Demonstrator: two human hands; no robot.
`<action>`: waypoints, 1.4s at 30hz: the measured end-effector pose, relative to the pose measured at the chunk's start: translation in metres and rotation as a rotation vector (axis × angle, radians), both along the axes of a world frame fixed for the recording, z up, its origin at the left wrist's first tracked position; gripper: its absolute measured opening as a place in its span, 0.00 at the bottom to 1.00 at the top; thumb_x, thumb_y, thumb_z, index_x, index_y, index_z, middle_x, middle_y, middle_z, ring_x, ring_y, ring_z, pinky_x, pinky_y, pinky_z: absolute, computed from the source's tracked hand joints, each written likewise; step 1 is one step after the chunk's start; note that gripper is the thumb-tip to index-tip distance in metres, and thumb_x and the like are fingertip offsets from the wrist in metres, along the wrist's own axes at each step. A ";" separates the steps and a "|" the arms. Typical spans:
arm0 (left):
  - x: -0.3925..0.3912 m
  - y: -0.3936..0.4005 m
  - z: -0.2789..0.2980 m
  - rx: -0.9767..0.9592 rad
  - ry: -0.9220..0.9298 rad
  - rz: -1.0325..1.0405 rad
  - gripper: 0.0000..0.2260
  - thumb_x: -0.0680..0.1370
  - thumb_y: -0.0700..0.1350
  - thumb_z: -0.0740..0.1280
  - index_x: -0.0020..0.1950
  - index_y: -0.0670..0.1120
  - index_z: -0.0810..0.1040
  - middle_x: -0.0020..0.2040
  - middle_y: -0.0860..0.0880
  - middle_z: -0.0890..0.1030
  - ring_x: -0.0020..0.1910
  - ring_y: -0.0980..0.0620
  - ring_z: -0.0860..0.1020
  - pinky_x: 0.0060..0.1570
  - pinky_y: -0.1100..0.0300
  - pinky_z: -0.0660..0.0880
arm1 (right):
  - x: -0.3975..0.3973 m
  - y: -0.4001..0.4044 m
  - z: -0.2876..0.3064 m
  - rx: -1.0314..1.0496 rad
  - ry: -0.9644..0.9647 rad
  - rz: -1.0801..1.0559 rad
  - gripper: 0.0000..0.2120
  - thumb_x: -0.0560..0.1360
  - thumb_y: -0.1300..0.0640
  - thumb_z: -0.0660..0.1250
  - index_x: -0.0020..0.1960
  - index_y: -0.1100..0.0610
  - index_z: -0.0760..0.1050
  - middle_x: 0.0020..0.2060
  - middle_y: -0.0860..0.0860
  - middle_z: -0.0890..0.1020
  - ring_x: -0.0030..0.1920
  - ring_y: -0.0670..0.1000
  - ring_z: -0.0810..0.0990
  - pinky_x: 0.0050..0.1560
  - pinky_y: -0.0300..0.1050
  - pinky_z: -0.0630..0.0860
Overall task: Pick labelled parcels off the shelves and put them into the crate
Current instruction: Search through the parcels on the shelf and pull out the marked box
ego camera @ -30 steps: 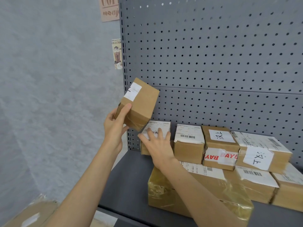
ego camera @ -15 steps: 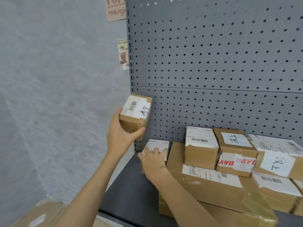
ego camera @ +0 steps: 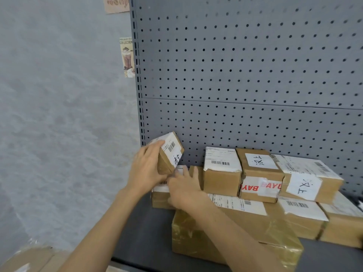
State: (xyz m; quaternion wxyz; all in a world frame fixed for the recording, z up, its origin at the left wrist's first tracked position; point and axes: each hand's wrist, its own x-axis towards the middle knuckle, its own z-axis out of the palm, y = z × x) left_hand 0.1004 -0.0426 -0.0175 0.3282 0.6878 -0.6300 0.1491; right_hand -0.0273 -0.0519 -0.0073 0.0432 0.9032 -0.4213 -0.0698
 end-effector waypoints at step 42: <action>-0.101 0.007 0.000 0.230 0.613 -0.232 0.38 0.66 0.43 0.77 0.72 0.48 0.63 0.58 0.56 0.73 0.48 0.61 0.74 0.40 0.73 0.67 | -0.132 -0.014 0.010 -0.173 -0.484 -0.059 0.24 0.78 0.57 0.58 0.74 0.52 0.61 0.70 0.61 0.67 0.75 0.59 0.54 0.75 0.51 0.41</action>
